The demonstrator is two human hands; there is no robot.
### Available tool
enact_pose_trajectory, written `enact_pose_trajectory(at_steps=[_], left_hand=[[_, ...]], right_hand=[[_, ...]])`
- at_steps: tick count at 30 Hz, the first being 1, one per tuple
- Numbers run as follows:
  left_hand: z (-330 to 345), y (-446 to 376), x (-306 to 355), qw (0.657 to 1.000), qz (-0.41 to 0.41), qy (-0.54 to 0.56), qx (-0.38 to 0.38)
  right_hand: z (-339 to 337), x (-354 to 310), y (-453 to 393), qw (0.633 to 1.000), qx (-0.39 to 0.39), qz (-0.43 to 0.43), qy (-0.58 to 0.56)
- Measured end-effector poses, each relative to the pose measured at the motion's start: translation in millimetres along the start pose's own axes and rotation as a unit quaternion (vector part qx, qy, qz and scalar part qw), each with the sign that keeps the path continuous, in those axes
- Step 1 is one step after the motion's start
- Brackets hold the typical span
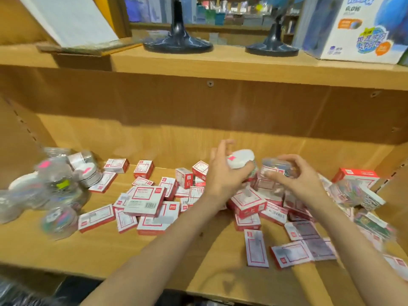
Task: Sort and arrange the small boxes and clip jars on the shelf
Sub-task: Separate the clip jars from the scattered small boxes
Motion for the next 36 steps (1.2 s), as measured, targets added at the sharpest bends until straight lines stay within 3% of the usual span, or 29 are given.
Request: enact_pose_trajectory(at_steps=[9, 14, 17, 21, 28, 33, 36], left_hand=[[-222, 7, -94, 0.979, -0.046, -0.052, 0.193], [-348, 42, -155, 0.93, -0.106, -0.115, 0.333], [-389, 54, -203, 0.9, -0.182, -0.207, 0.338], [-399, 54, -246, 0.894, -0.193, -0.277, 0.293], [-394, 40, -261, 0.895, -0.166, -0.318, 0.266], [-383, 54, -245, 0.878, -0.106, -0.367, 0.289], [-372, 60, -218, 0.889, -0.056, -0.341, 0.3]], right_hand=[[235, -41, -10, 0.975, -0.212, -0.015, -0.069], [362, -56, -11, 0.963, -0.264, -0.035, -0.037], [426, -70, -18, 0.965, -0.263, -0.019, 0.011], [493, -74, -17, 0.958, -0.287, 0.013, 0.002], [524, -53, -16, 0.957, -0.284, 0.059, 0.01], [487, -50, -25, 0.964, -0.258, 0.063, -0.022], [437, -48, -24, 0.966, -0.25, 0.062, -0.033]])
Point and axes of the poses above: each hand's wrist, its own y-axis away from the middle knuckle, its own z-axis out of the palm, x = y × z, the point moved 9 cm from there along -y, towards the middle knuckle, and after that the axes turned 14 degrees about -y, right-handed, at the moved point
